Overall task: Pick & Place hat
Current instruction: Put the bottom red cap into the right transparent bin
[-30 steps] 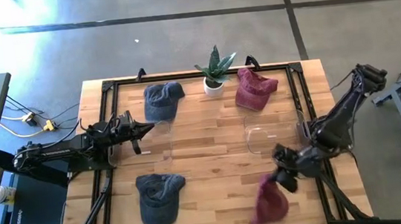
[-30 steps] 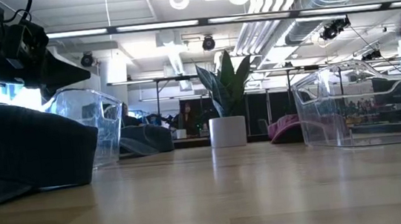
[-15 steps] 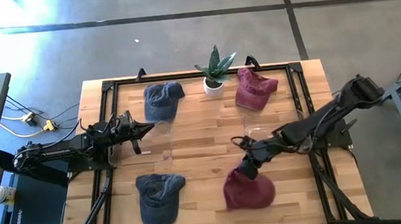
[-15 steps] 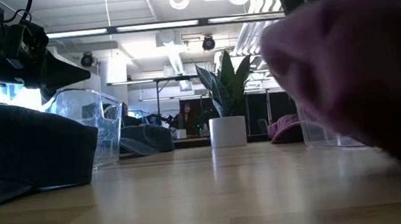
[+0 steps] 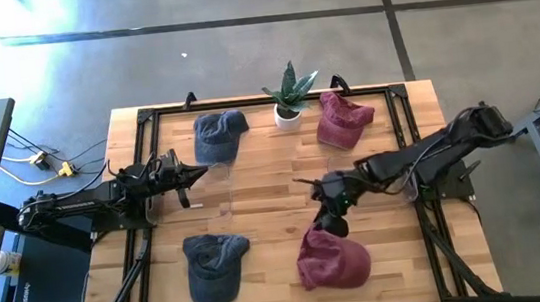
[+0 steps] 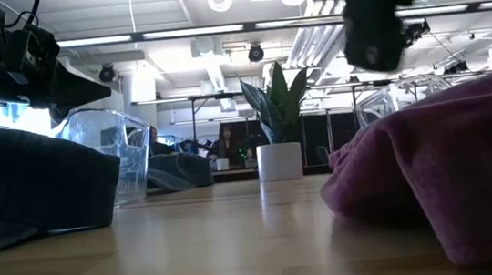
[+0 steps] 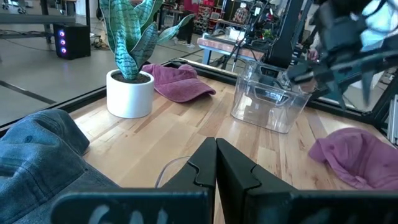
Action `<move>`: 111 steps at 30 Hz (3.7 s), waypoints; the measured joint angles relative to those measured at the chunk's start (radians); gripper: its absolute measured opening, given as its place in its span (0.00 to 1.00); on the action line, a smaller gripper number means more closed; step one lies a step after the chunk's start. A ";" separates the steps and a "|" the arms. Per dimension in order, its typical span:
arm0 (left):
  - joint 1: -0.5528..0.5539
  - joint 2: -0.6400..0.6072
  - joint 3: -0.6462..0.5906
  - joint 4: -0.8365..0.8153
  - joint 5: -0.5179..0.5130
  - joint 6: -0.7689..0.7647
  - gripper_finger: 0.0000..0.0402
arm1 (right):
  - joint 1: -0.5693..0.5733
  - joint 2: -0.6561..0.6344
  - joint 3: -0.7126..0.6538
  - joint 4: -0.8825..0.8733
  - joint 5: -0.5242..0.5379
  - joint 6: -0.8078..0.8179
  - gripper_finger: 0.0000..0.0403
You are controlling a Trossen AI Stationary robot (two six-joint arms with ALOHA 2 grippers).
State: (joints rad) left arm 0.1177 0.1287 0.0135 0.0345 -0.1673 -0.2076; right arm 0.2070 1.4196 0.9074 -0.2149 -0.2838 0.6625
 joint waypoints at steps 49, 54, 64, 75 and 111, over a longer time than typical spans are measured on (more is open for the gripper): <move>0.000 0.000 0.000 0.000 0.001 0.000 0.00 | 0.008 0.631 0.613 -0.635 -0.229 -1.052 0.06; 0.000 0.000 0.000 0.000 0.001 0.000 0.00 | -0.072 0.539 0.745 -0.795 -0.107 -0.986 0.02; 0.000 0.000 0.000 0.000 0.000 0.000 0.00 | -0.136 0.361 0.909 -0.813 0.558 -0.883 0.01; 0.000 0.000 0.000 0.000 0.000 0.000 0.00 | -0.017 0.349 0.422 -0.334 0.397 -0.801 0.02; 0.000 0.000 0.000 0.000 0.000 0.000 0.00 | -0.080 0.529 0.439 0.033 0.090 -0.941 0.57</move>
State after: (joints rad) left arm 0.1177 0.1287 0.0135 0.0342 -0.1669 -0.2077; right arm 0.1272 1.9487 1.3459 -0.1815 -0.1940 -0.2785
